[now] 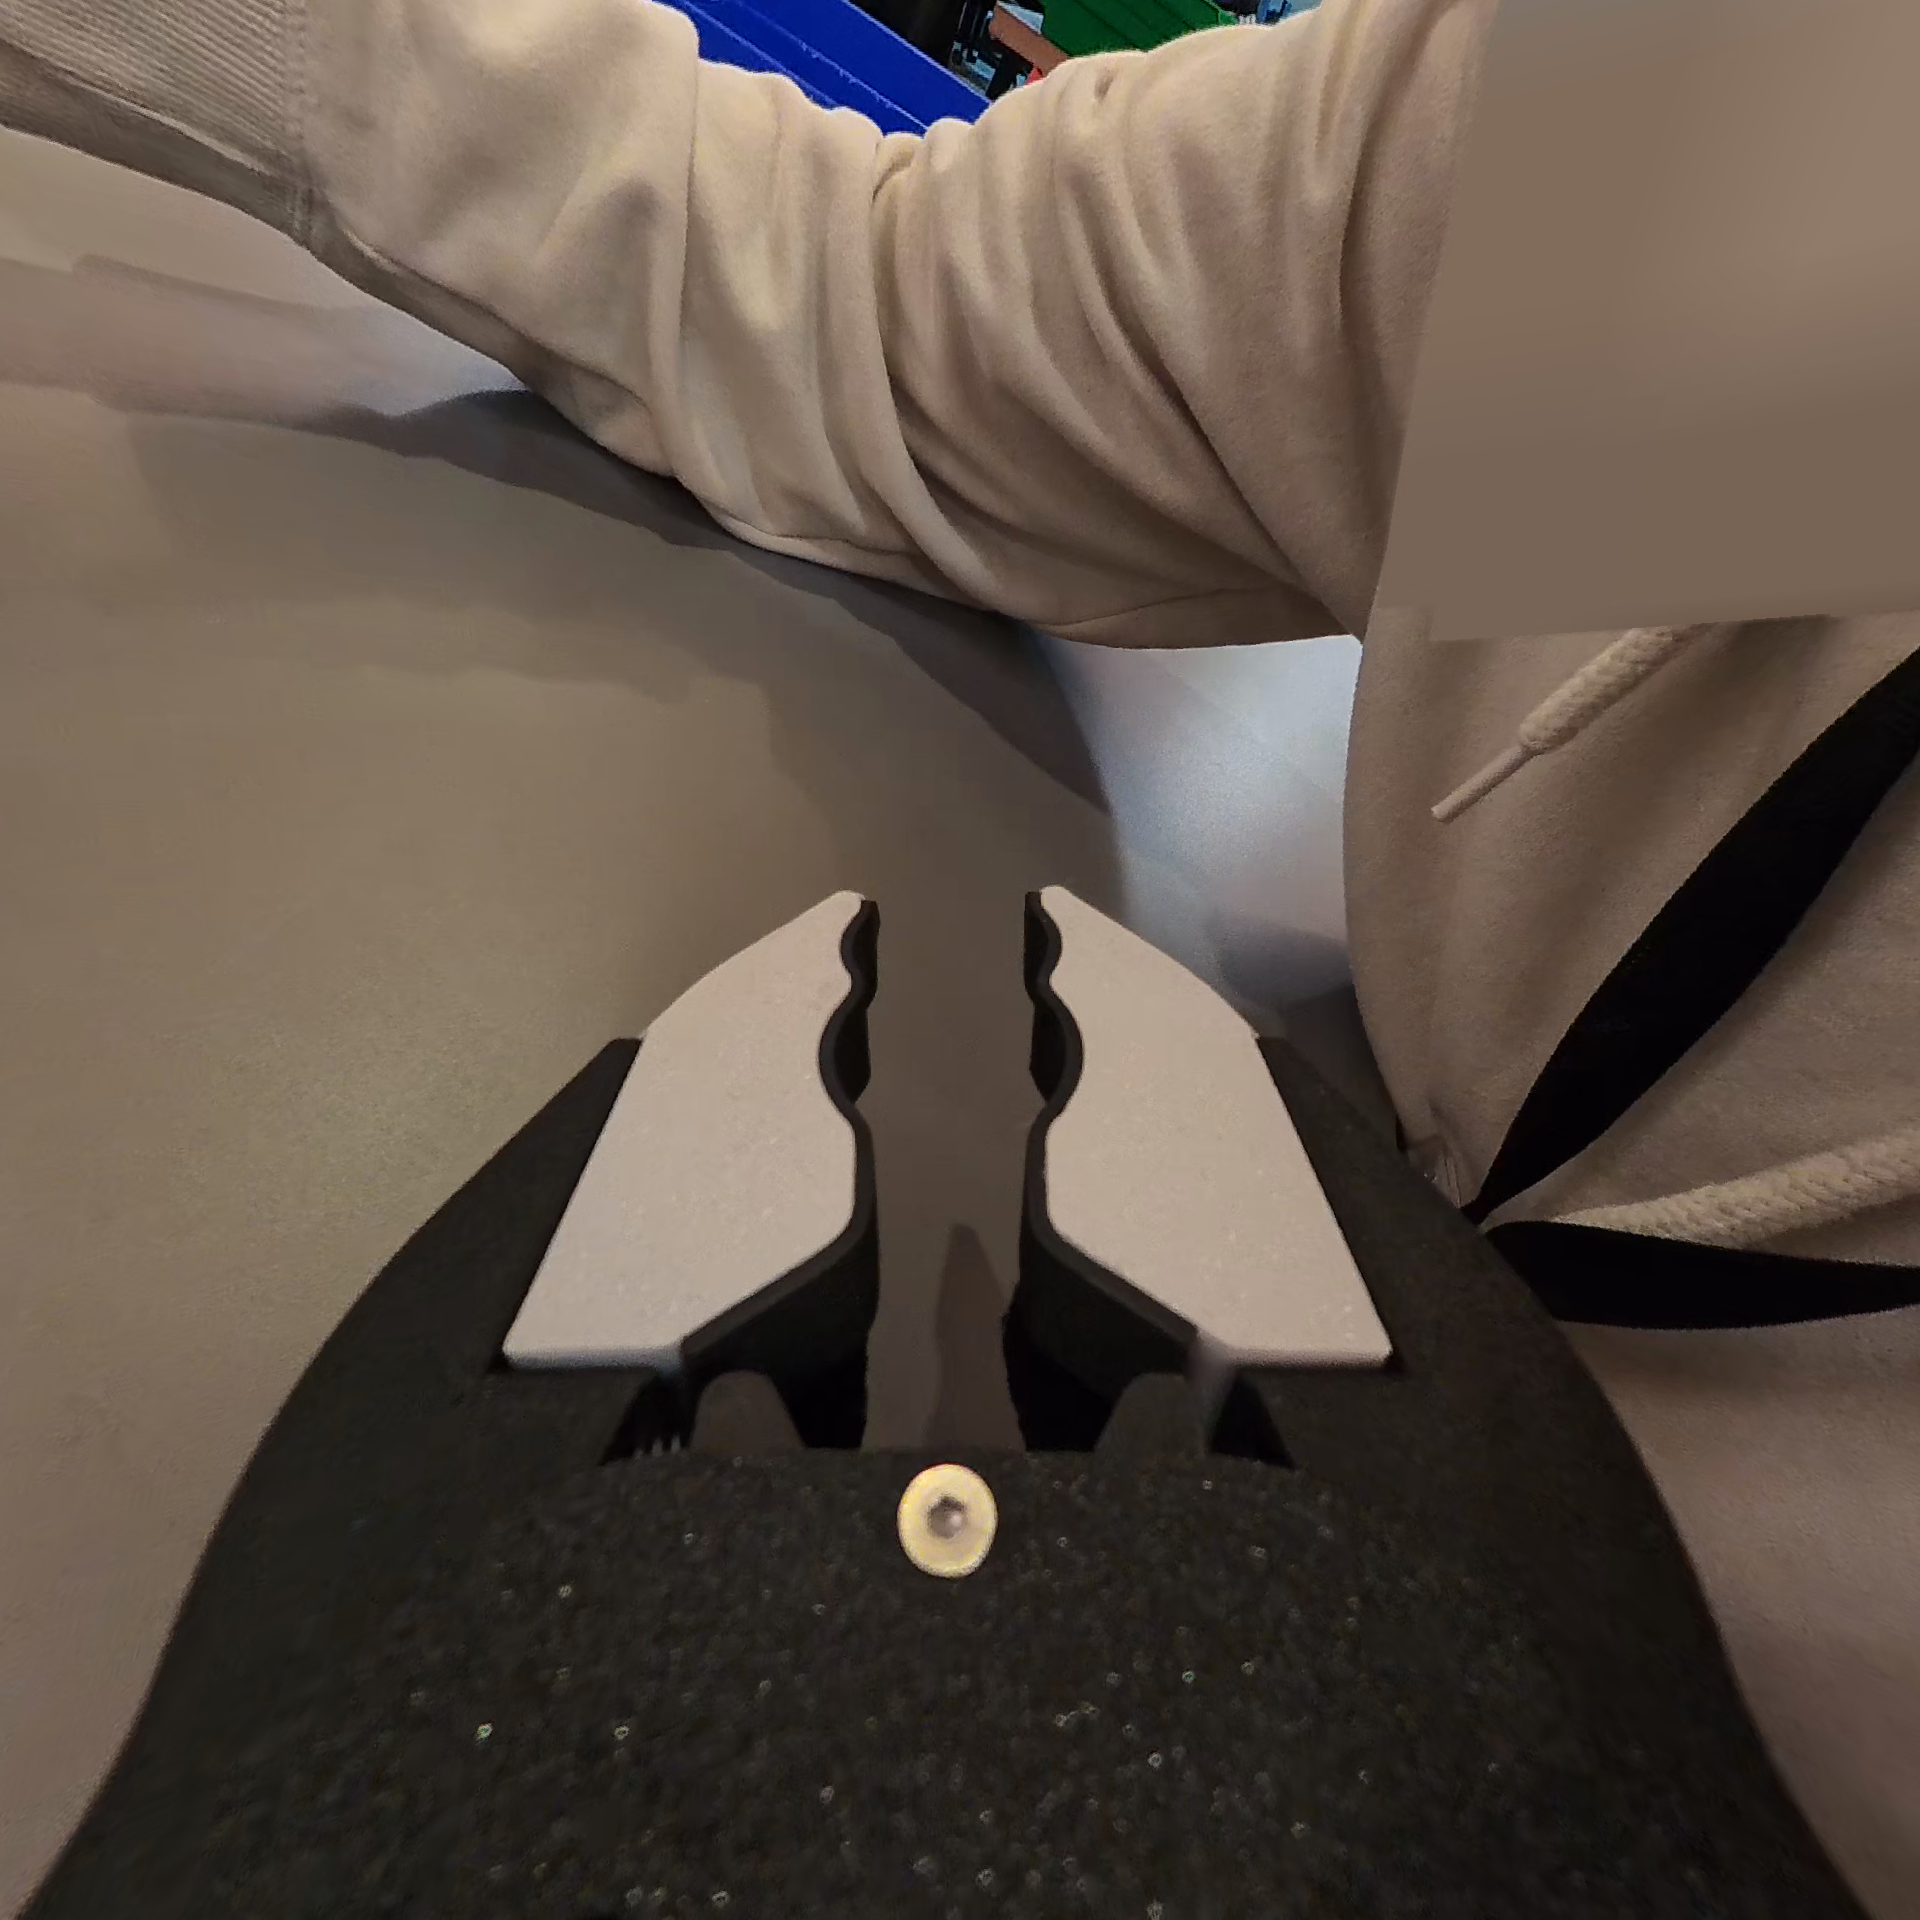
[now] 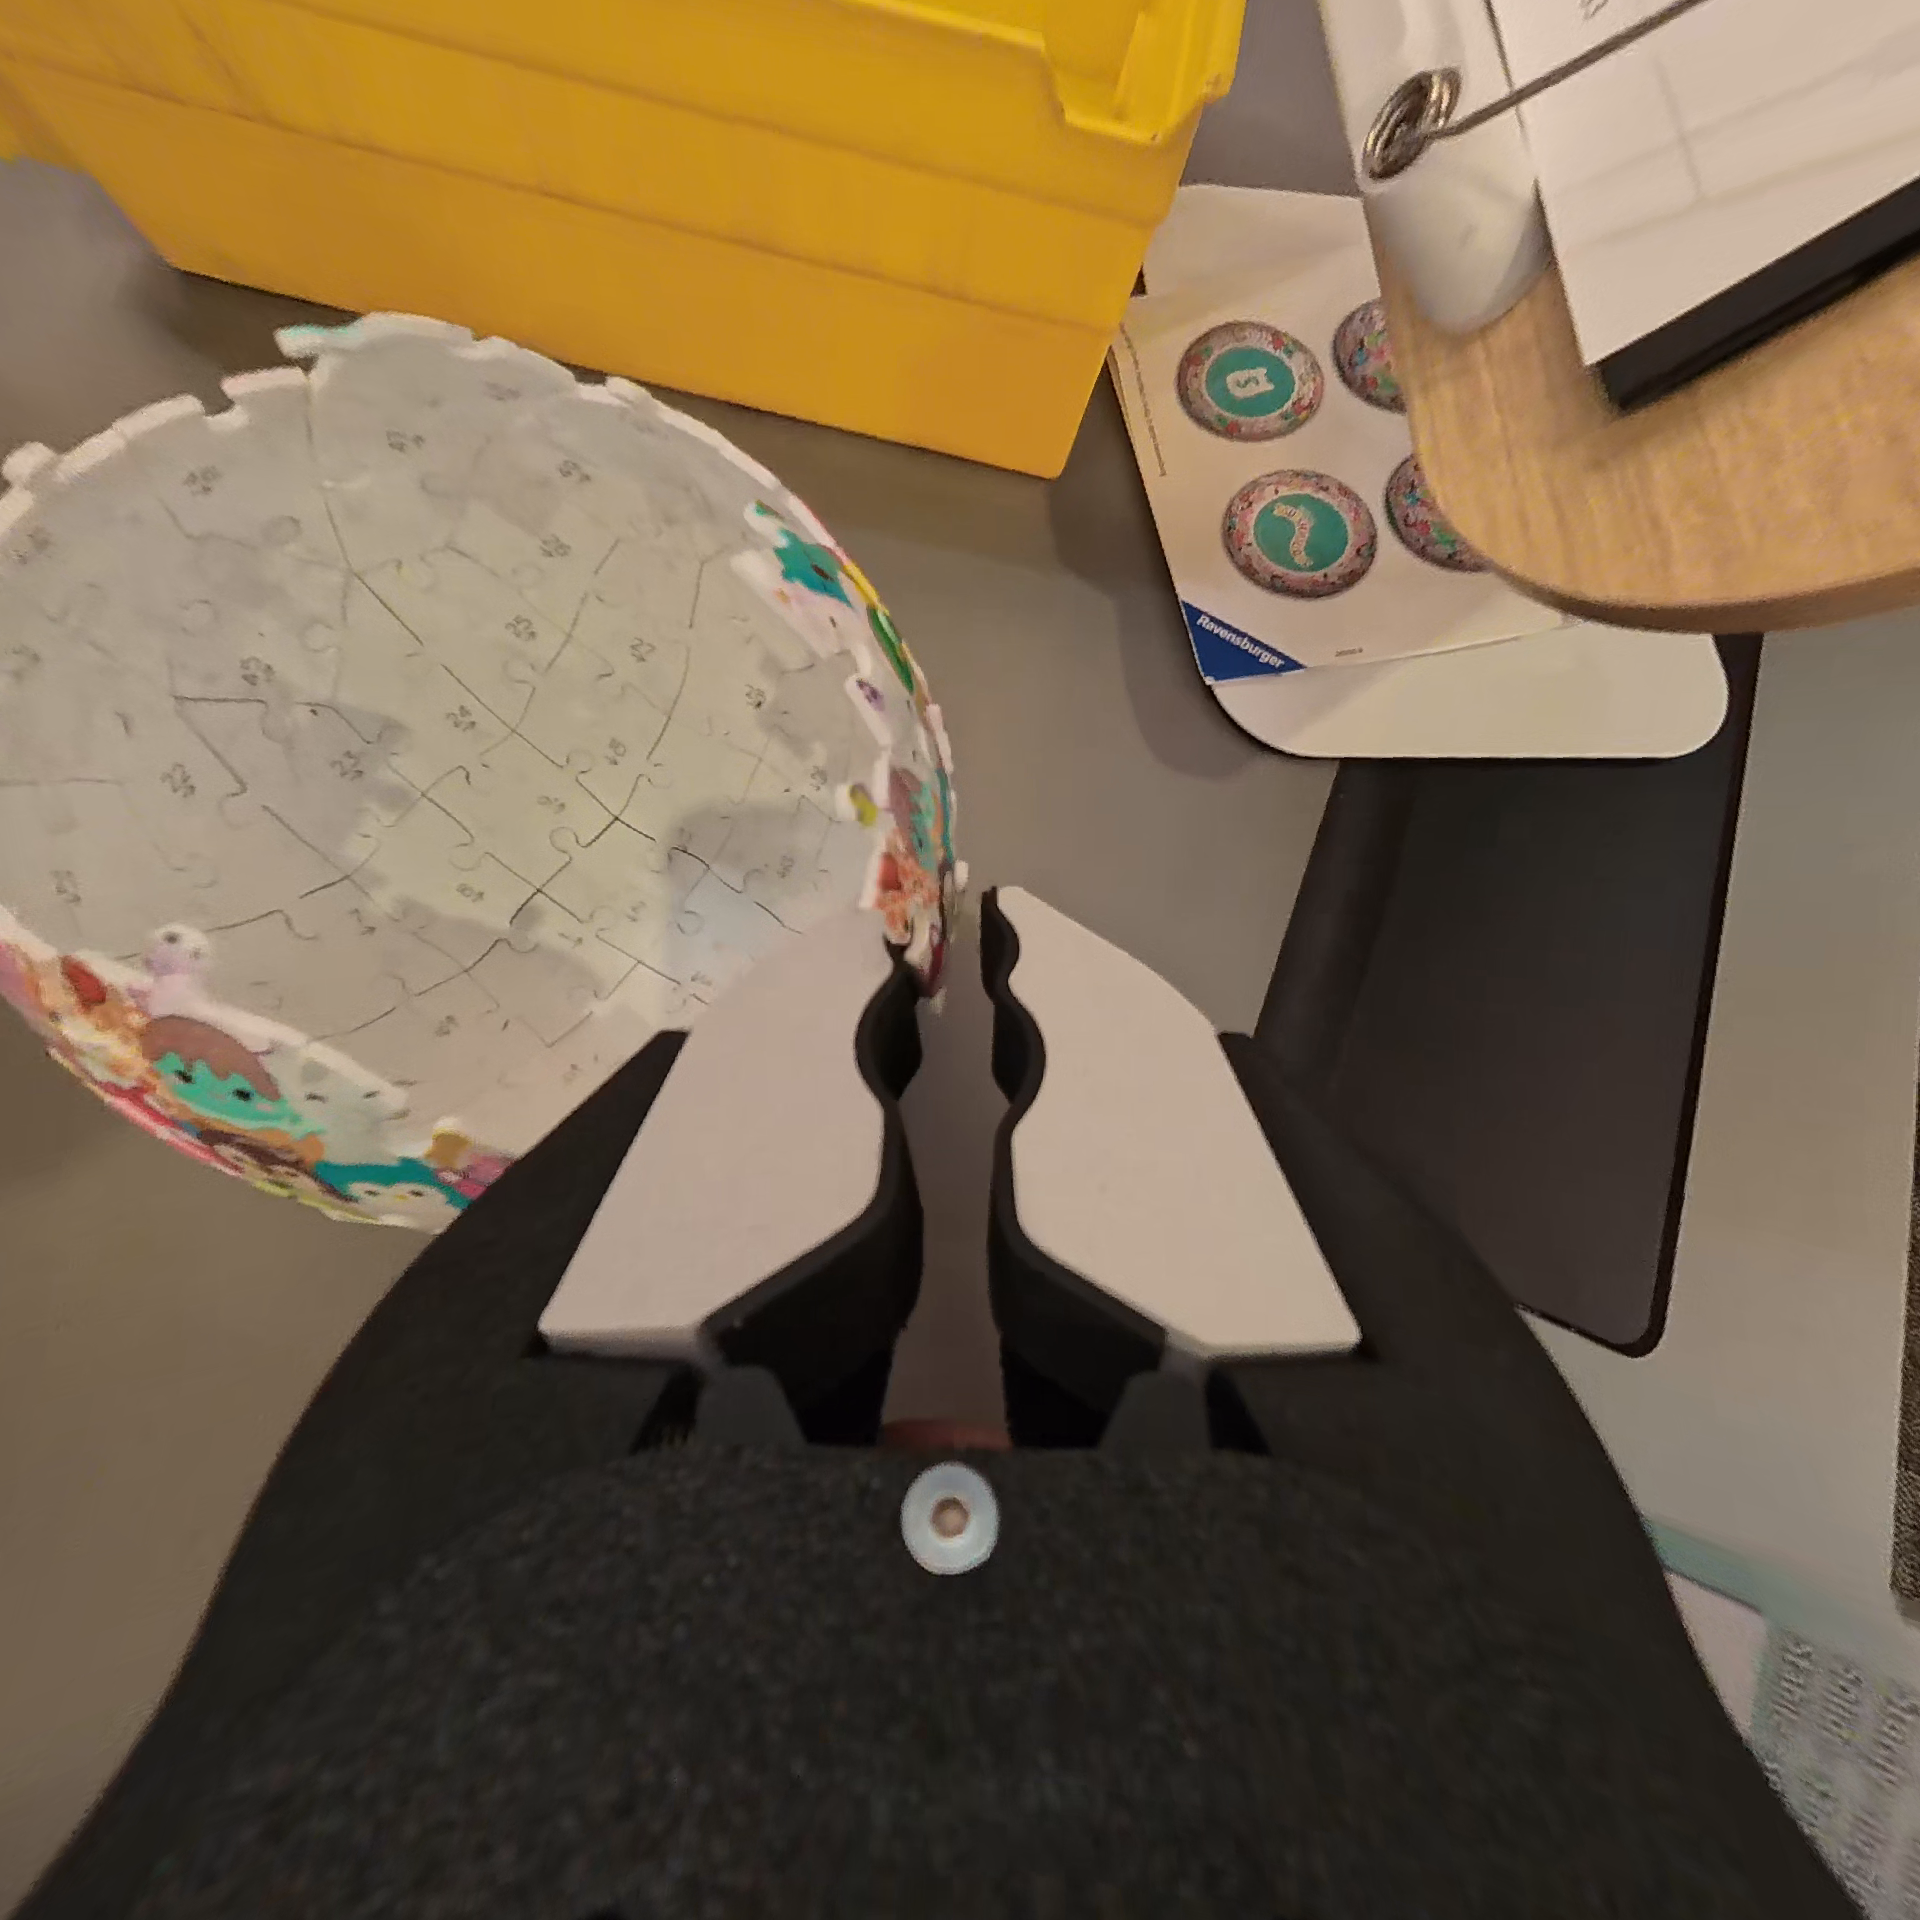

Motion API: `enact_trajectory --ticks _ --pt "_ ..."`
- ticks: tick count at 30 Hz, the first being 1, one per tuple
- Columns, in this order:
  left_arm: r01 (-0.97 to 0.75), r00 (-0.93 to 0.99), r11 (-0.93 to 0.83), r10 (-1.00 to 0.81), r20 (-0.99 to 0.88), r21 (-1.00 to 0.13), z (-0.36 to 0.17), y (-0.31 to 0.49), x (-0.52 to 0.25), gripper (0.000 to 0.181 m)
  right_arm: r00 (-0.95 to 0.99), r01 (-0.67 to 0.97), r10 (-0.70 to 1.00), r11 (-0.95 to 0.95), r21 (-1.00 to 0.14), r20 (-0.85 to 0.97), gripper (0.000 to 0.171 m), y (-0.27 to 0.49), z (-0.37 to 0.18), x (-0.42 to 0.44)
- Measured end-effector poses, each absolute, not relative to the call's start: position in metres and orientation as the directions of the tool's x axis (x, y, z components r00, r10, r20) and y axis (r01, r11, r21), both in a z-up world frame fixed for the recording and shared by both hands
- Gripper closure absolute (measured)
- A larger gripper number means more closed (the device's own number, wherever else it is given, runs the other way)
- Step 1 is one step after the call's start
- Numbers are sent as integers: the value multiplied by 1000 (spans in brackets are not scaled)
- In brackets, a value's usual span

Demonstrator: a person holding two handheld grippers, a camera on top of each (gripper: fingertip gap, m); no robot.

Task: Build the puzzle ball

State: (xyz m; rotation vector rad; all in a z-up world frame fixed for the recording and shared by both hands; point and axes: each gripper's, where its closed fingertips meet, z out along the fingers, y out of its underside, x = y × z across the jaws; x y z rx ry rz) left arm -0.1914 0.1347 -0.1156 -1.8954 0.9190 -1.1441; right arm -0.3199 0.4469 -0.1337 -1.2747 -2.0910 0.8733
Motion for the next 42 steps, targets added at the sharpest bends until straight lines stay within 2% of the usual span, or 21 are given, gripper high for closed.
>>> enact_trajectory --ticks 25,32,42 --pt "-195 344 -479 -850 398 -856 -114 130 -193 155 -414 554 907 324 -767 84 168 447 -132 -321" --pt "-198 343 -481 -850 399 -854 -114 129 -194 155 -416 529 900 355 -770 129 163 447 -127 -320" --pt "-198 343 -481 -850 400 -854 -115 127 -195 155 -411 505 901 349 -789 136 168 447 -126 -324"
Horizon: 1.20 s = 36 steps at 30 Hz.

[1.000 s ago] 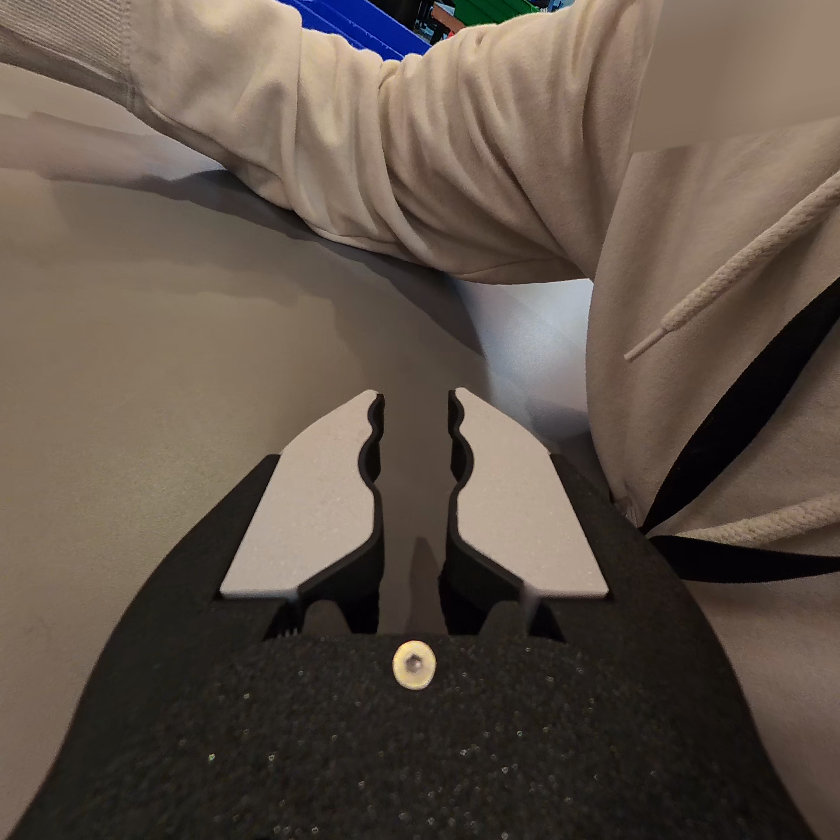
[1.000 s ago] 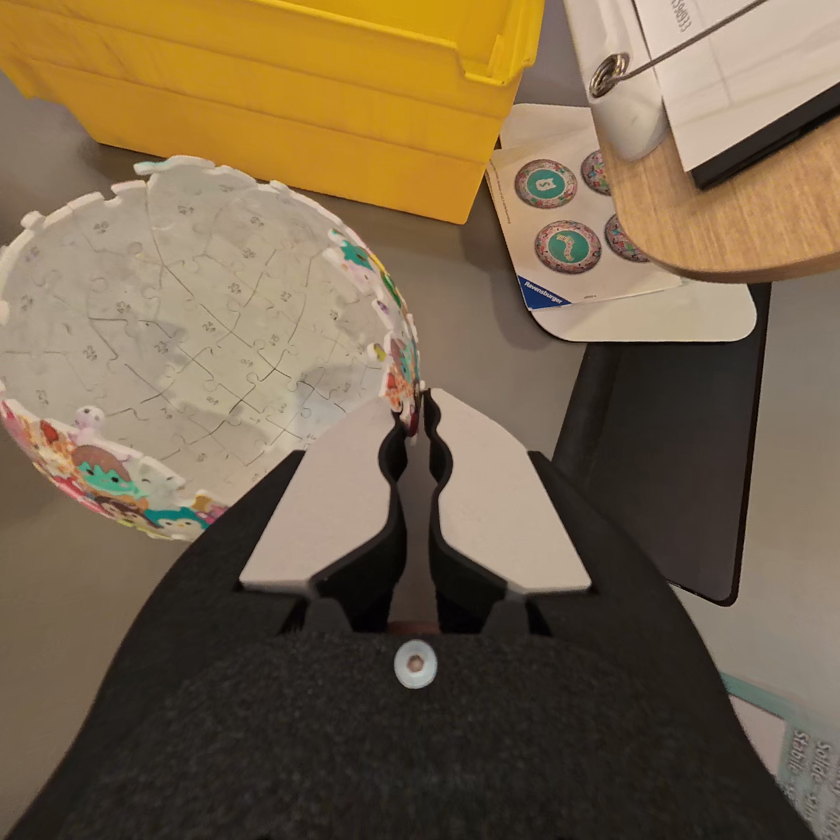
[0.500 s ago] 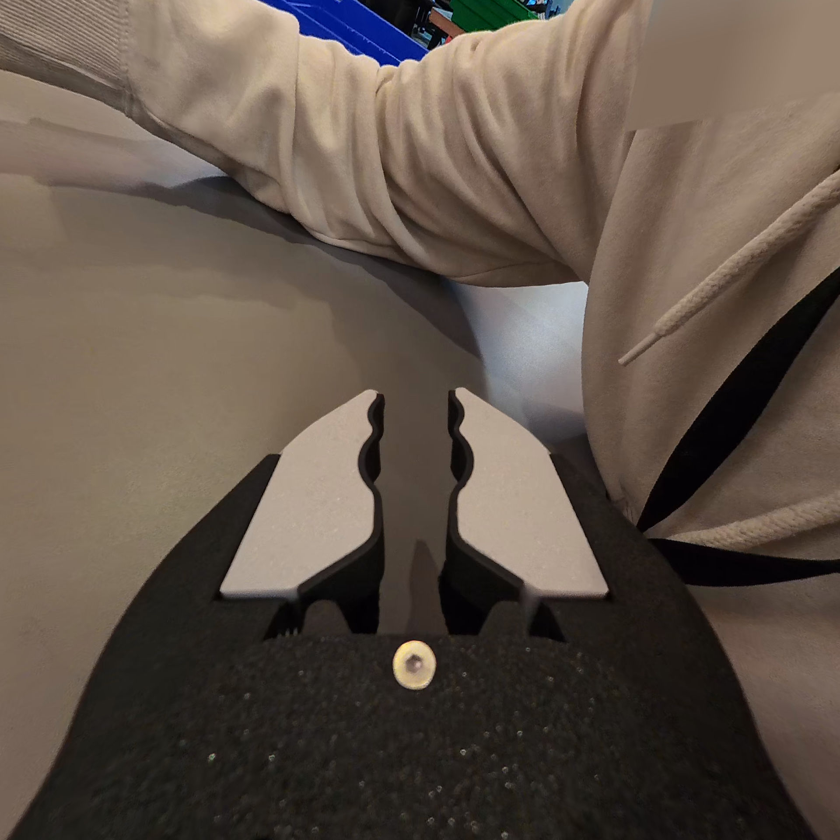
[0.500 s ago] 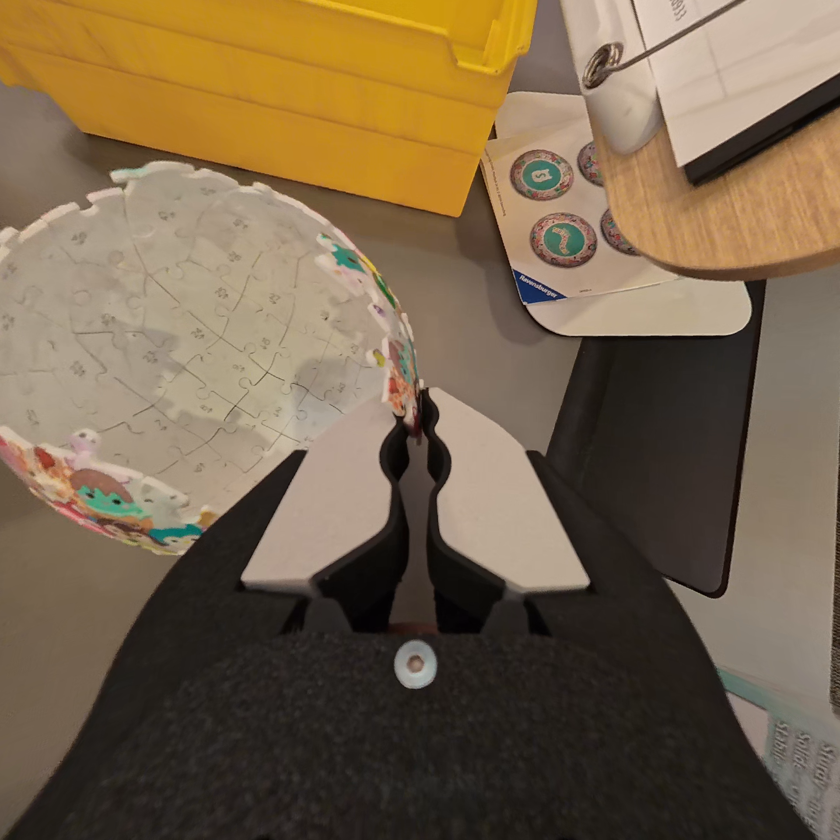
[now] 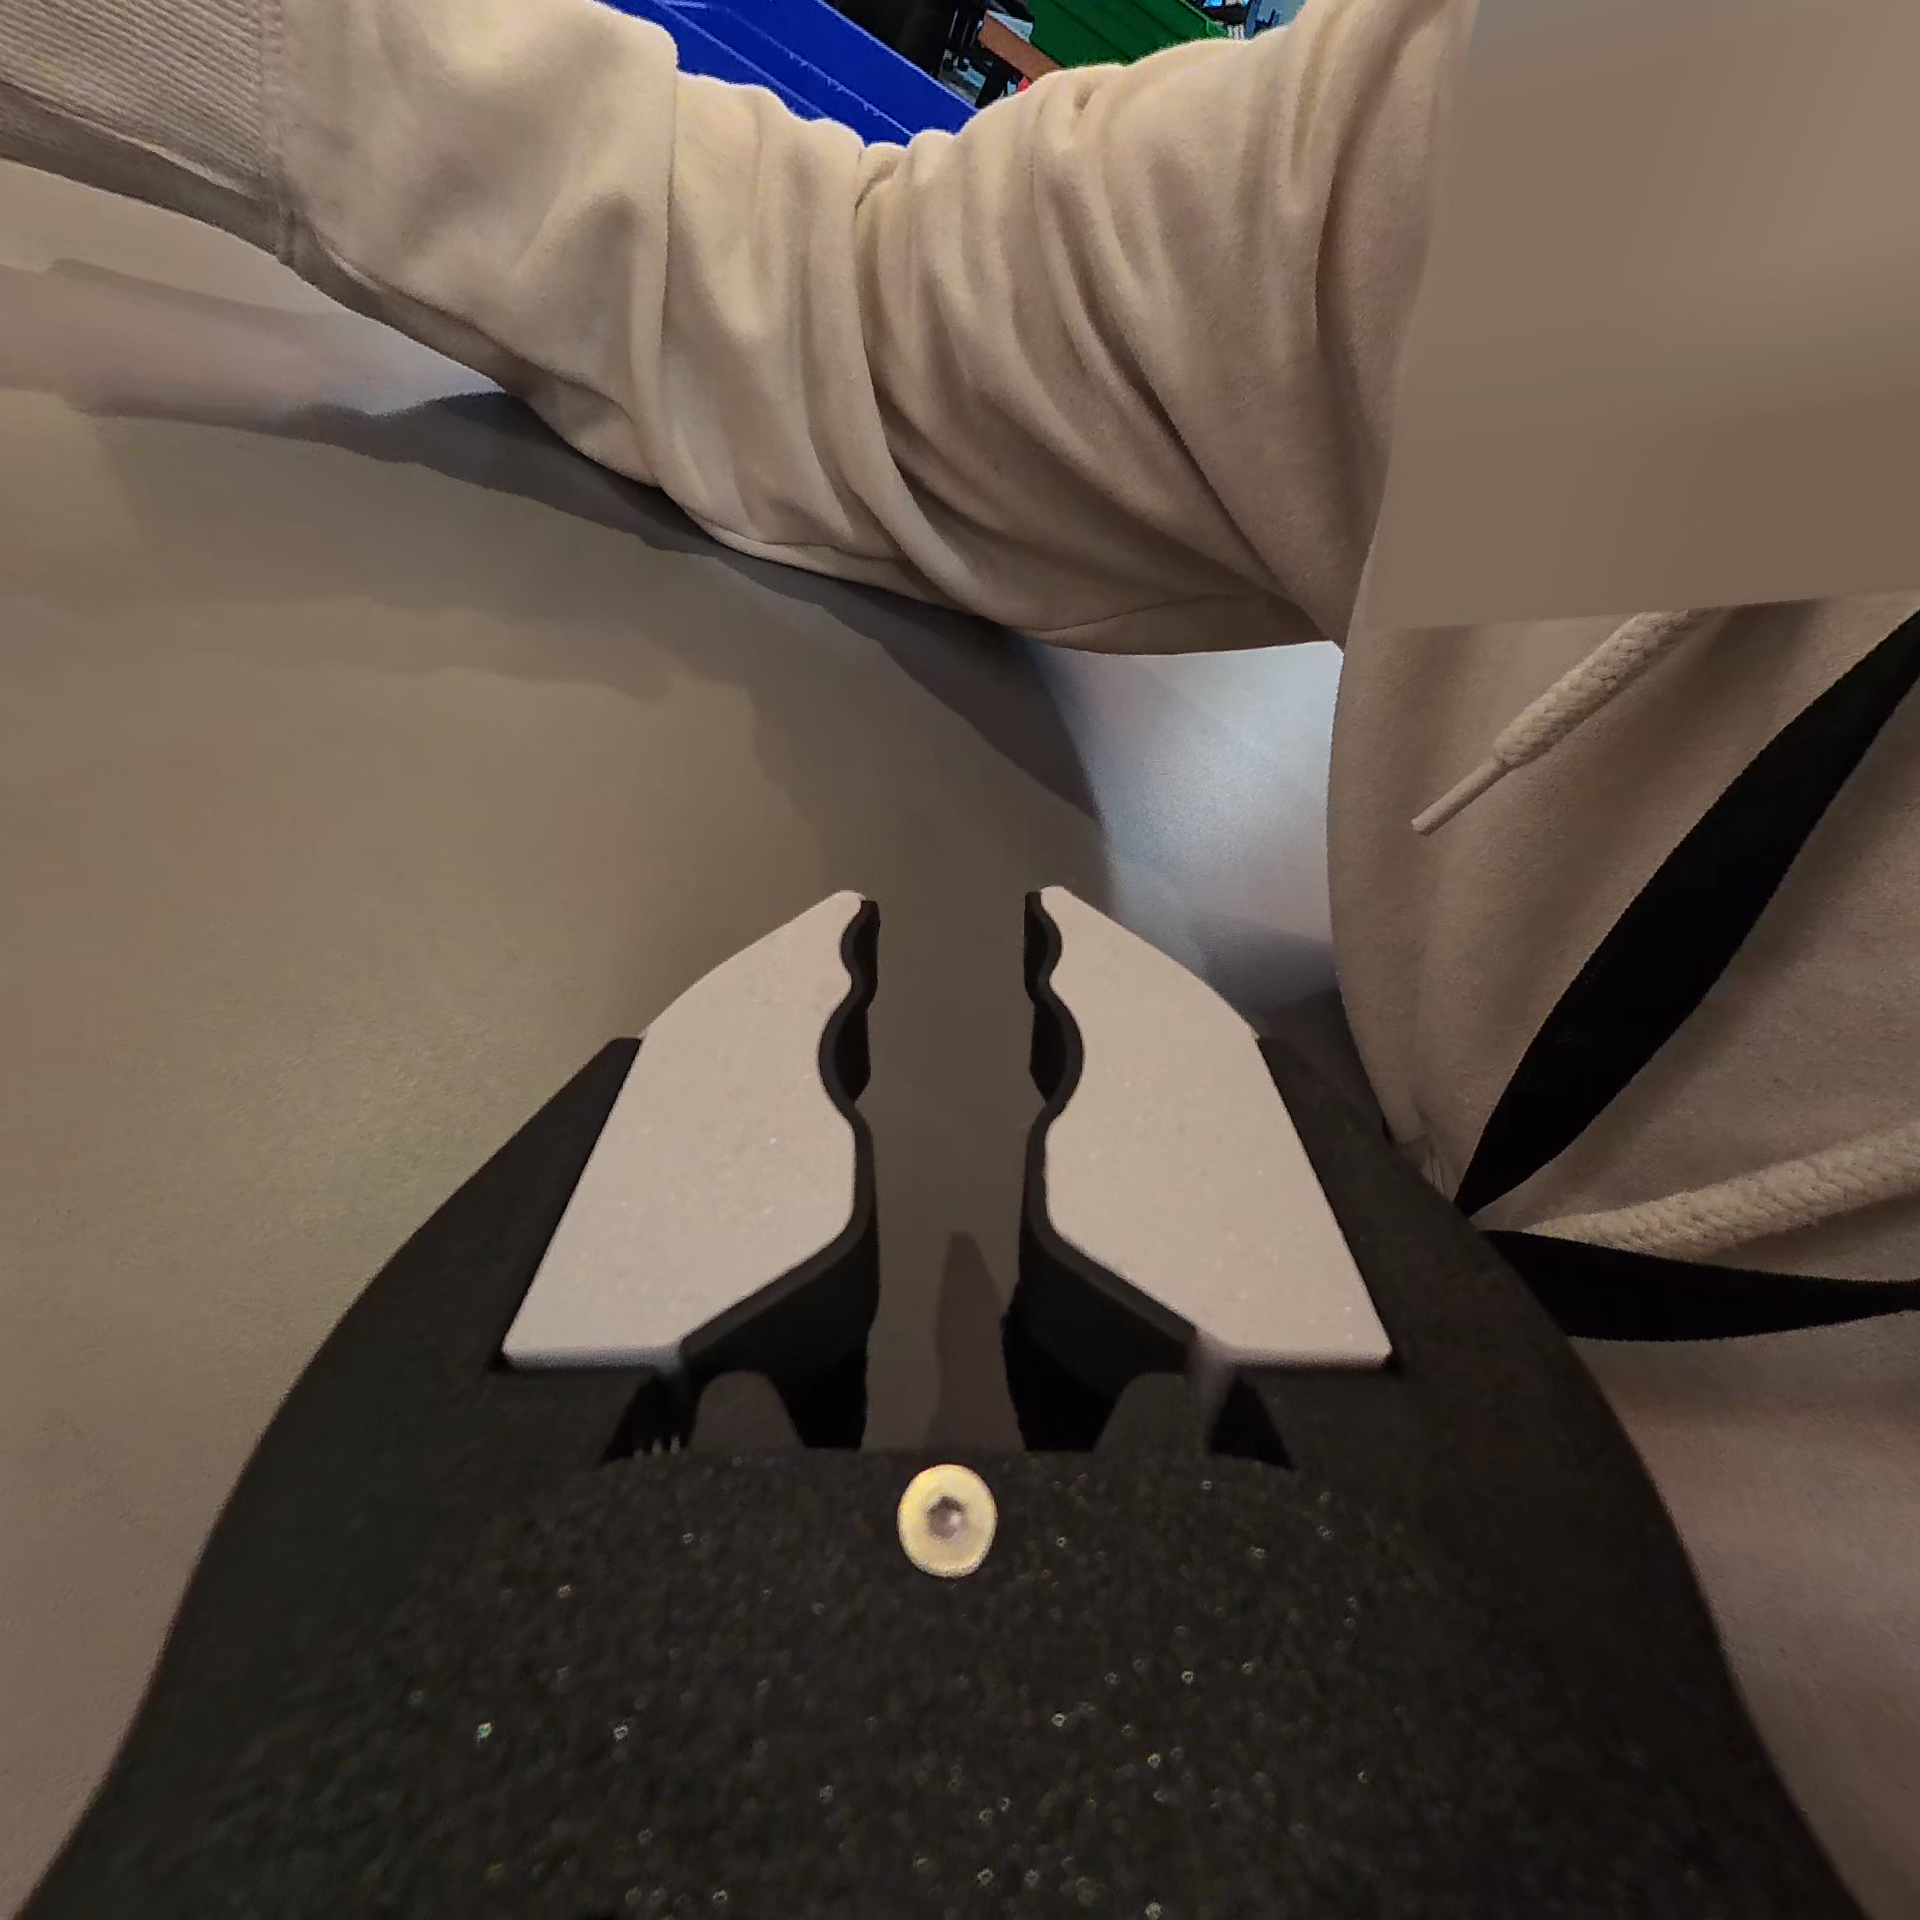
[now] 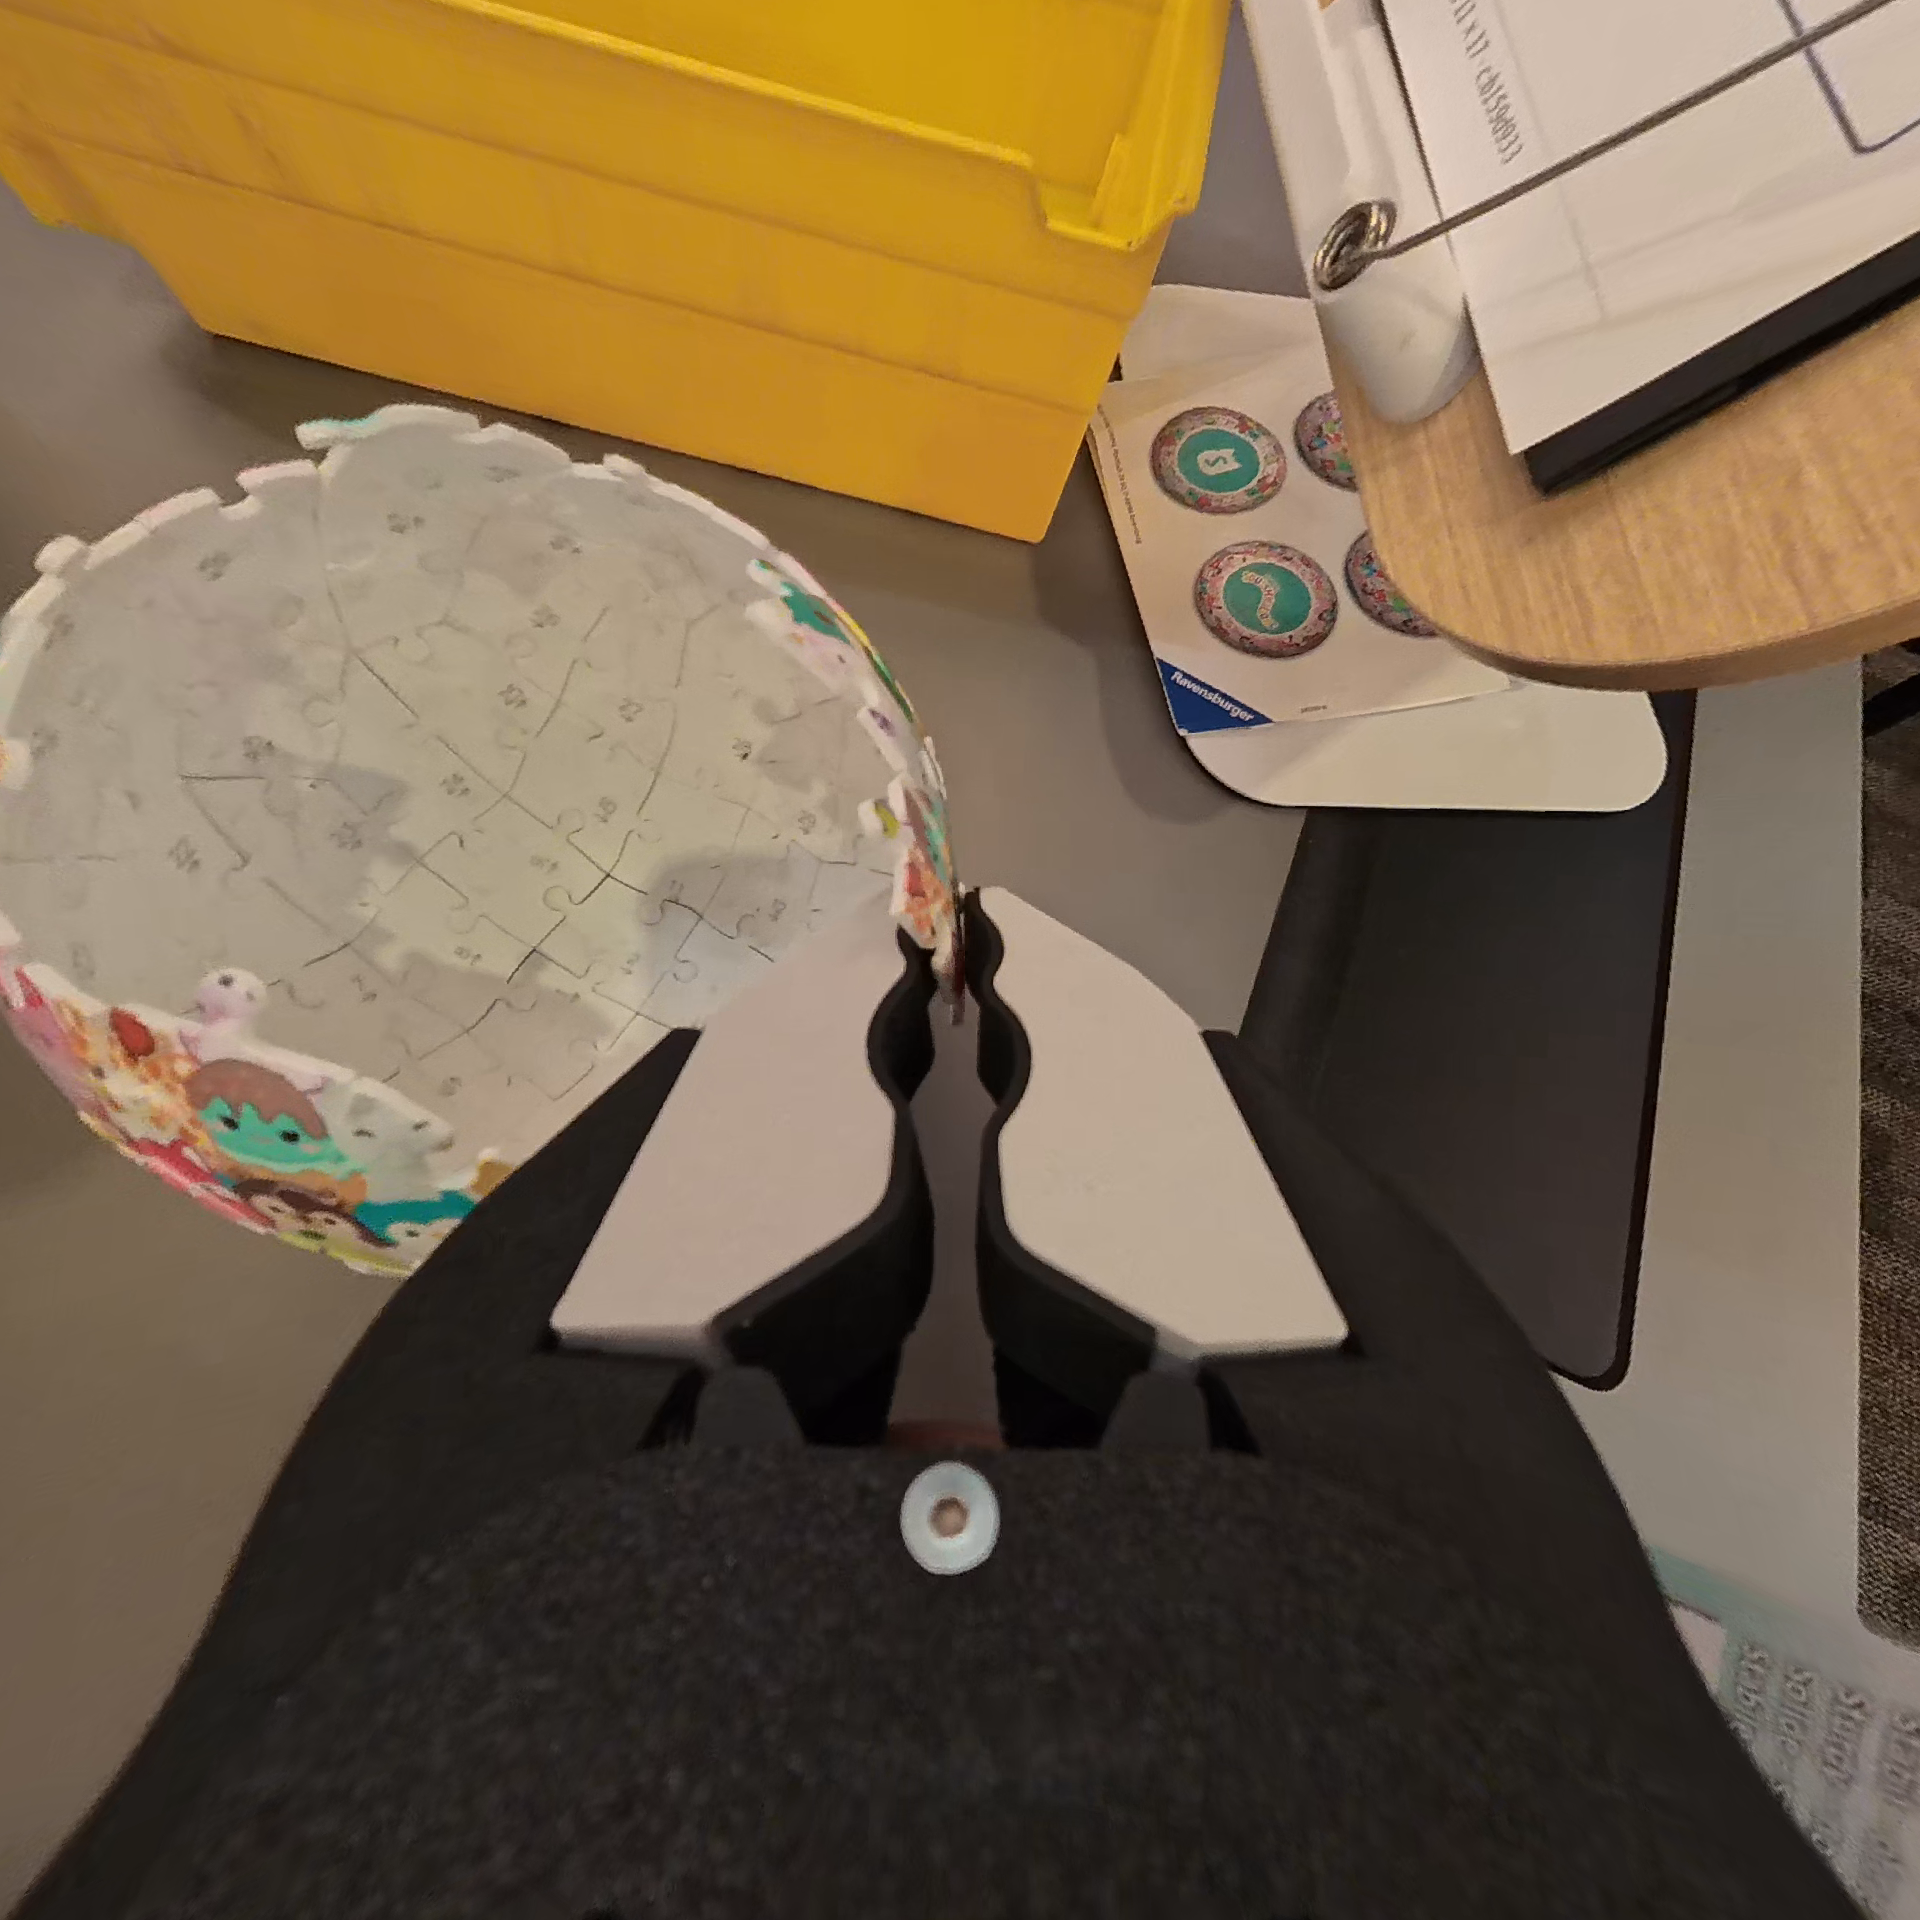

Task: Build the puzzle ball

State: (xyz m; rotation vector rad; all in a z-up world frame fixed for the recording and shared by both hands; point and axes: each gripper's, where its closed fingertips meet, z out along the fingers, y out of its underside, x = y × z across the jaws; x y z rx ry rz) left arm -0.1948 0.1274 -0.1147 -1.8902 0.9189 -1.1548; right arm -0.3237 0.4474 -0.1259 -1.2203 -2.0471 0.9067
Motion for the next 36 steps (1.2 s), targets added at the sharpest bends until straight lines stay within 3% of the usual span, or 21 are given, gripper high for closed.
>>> enact_trajectory --ticks 13,16,36 --pt "-197 340 -482 -850 401 -854 -114 126 -196 155 -410 552 904 353 -756 122 168 448 -130 -320" --pt "-196 339 -483 -850 403 -854 -114 126 -196 155 -401 568 910 339 -750 107 160 451 -129 -318" --pt "-195 335 -485 -850 407 -853 -114 126 -195 155 -427 574 901 336 -747 77 168 446 -135 -319"
